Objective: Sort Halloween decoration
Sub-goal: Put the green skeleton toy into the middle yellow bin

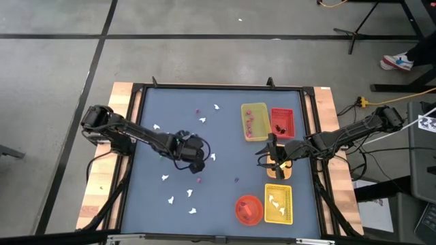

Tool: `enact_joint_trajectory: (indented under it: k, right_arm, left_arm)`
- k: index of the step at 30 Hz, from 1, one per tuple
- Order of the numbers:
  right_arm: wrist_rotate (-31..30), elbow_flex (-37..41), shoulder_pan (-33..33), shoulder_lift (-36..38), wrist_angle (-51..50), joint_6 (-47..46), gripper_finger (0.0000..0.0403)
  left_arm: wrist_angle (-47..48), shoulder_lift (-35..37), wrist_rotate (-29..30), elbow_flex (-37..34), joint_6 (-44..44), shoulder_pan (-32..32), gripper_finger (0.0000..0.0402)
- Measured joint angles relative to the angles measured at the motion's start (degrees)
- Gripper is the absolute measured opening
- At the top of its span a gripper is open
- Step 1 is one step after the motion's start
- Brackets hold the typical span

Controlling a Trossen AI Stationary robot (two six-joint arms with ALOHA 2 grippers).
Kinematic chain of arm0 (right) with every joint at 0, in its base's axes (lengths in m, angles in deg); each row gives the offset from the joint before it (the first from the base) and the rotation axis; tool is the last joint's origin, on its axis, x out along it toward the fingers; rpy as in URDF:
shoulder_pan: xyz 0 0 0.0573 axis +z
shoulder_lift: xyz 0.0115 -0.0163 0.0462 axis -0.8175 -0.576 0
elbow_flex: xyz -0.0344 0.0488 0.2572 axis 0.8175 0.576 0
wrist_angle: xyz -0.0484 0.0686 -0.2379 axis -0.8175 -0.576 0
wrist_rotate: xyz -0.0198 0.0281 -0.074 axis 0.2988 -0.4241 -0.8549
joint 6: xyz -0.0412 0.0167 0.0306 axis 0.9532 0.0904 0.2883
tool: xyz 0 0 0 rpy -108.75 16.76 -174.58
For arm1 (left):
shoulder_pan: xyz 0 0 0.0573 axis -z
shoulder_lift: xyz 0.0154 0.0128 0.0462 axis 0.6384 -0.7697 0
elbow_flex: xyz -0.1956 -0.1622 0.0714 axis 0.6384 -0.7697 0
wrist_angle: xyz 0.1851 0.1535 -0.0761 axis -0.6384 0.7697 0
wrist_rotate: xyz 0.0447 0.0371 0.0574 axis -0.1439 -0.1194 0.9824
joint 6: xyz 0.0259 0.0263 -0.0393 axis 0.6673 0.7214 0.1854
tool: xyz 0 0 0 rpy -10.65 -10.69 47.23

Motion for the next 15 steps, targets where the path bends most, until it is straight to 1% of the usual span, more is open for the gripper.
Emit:
enact_joint_trajectory:
  k: [10, 15]
  right_arm:
    - [0.00, 0.00, 0.00, 0.00, 0.00, 0.02, 0.0211]
    - [0.00, 0.00, 0.00, 0.00, 0.00, 0.01, 0.0211]
  left_arm:
    - [-12.70, 0.00, -0.04, -9.99, 0.23, -0.06, 0.0123]
    - [-17.42, 0.00, 0.00, -13.60, 0.24, -0.52, 0.0123]
